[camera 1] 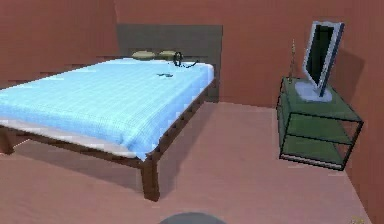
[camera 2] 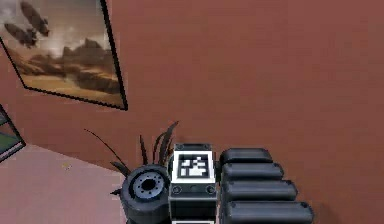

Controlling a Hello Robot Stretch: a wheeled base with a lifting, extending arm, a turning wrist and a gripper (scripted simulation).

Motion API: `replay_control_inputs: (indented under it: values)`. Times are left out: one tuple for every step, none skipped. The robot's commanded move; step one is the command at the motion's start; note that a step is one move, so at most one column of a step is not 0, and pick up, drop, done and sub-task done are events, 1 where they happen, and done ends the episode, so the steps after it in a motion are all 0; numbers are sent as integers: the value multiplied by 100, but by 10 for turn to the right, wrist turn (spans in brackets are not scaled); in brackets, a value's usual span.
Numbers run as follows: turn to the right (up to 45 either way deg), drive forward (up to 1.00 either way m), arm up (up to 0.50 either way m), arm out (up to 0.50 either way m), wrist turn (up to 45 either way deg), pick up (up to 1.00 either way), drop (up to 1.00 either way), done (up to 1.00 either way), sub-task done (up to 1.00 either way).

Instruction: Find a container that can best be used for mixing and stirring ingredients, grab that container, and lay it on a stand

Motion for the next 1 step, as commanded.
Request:
replay_control_inputs:
  values:
    - [120,0,0,0,0,0,0,0,0]
